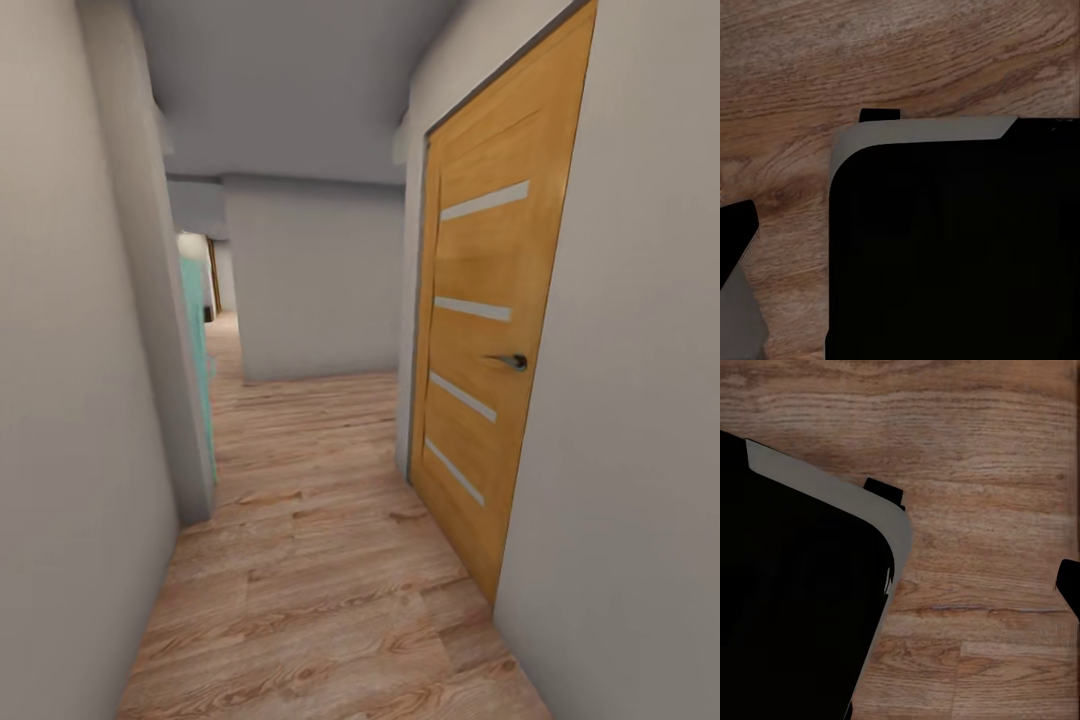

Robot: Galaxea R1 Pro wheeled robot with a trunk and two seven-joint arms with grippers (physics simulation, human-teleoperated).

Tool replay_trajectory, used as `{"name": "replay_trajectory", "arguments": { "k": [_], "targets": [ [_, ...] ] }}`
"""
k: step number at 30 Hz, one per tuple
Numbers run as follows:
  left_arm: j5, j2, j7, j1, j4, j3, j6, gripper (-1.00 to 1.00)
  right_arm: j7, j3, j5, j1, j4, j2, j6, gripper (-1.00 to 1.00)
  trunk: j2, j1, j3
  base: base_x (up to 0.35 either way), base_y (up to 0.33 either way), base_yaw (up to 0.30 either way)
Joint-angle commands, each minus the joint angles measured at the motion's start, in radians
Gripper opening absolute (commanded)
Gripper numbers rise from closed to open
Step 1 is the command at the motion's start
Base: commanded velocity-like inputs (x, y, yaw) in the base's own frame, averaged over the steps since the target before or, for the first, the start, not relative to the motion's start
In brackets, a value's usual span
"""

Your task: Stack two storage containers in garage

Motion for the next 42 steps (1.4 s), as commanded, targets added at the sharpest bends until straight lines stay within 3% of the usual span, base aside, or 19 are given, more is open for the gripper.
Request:
{"name": "replay_trajectory", "arguments": {
  "k": [1,22,31,42],
  "targets": [
    [0.001,0.000,-0.001,0.000,0.000,0.002,-0.002,1.00,0.006,0.006,-0.011,-0.001,0.003,0.000,-0.006,1.00,-0.001,0.001,-0.001,0.321,0.000,0.000],
    [0.001,0.000,-0.001,0.000,0.000,0.002,-0.002,1.00,0.006,0.006,-0.012,-0.001,0.003,0.000,-0.006,1.00,-0.001,0.001,-0.001,0.322,0.000,0.000],
    [0.001,0.001,-0.001,0.000,-0.001,0.002,-0.002,1.00,0.006,0.006,-0.013,-0.001,0.003,0.000,-0.010,1.00,-0.001,0.001,-0.001,0.322,0.000,0.190],
    [0.001,0.001,0.000,0.000,0.000,0.002,-0.002,1.00,0.006,0.006,-0.016,-0.001,0.003,0.000,-0.010,1.00,-0.001,0.001,-0.001,0.321,0.000,0.027]
  ]
}}
